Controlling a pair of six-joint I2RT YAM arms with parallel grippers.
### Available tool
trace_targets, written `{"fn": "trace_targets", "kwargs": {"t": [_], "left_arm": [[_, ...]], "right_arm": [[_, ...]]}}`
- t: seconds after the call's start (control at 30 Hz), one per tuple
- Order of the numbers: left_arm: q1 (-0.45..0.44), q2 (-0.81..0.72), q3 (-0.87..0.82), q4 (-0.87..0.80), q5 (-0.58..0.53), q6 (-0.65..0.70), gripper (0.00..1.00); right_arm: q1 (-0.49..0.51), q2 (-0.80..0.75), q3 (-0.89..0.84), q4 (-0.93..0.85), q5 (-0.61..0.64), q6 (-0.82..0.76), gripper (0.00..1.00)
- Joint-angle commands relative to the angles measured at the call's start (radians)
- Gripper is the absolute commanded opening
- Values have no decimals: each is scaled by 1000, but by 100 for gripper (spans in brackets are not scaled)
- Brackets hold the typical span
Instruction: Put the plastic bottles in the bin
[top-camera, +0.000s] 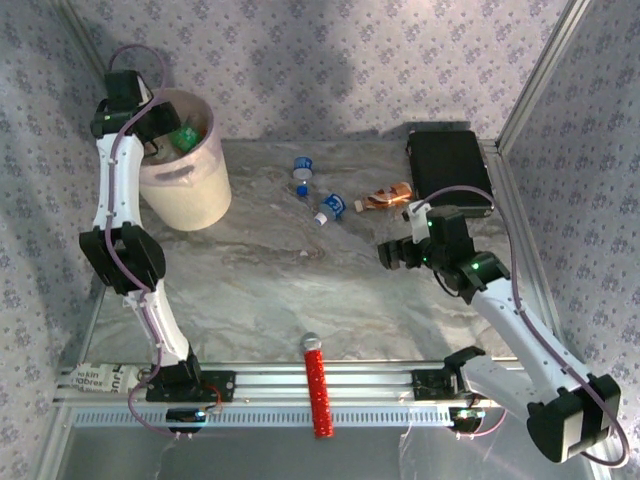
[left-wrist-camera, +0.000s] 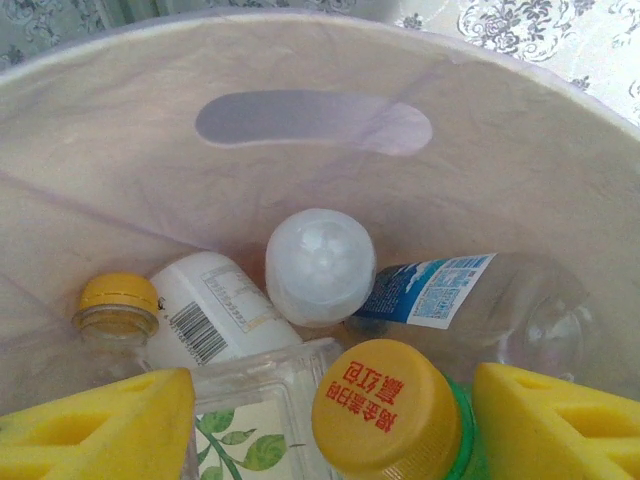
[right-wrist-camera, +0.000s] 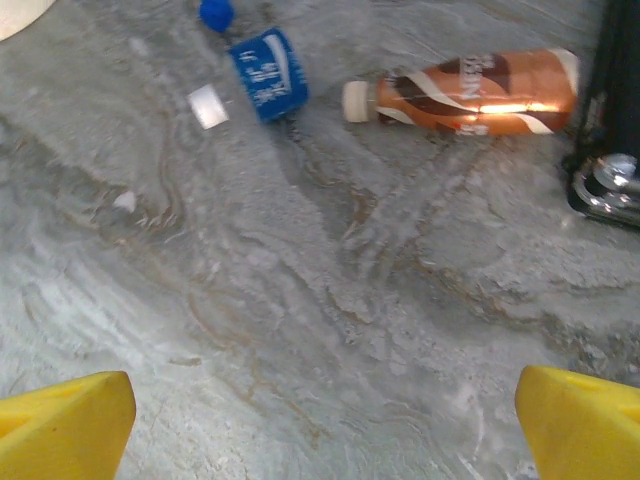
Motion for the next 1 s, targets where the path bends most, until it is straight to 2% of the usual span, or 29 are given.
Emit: {"fn": "trace_targets", "kwargs": {"t": [0.0, 0.1, 0.17, 0.37, 0.6, 0.7, 0.87, 0.97], "left_arm": [[17, -32, 18, -51, -5, 26, 73], [15, -37, 58, -72, 11, 24, 74], [10, -38, 98, -99, 14, 33, 76], [-3, -60, 220, -199, 15, 68, 87], [-39, -178, 210, -243, 3, 101, 94], [-63, -292, 90, -207, 10, 92, 95], [-128, -584, -350, 10, 42, 22, 95], [-177, -692, -497, 38, 41, 2, 95]], "right_arm": [[-10, 49, 81, -40, 95, 148, 99], [-25, 110, 131, -64, 185, 298, 99], [-46, 154, 161, -65, 195, 397, 99], [-72, 294, 165, 131, 235, 599, 99], [-86, 513, 248, 260, 339, 859, 99], [-92, 615, 321, 243, 389, 954, 99], [-106, 805, 500, 192, 373, 1046, 98], [-113, 899, 590, 143, 367, 1069, 98]]}}
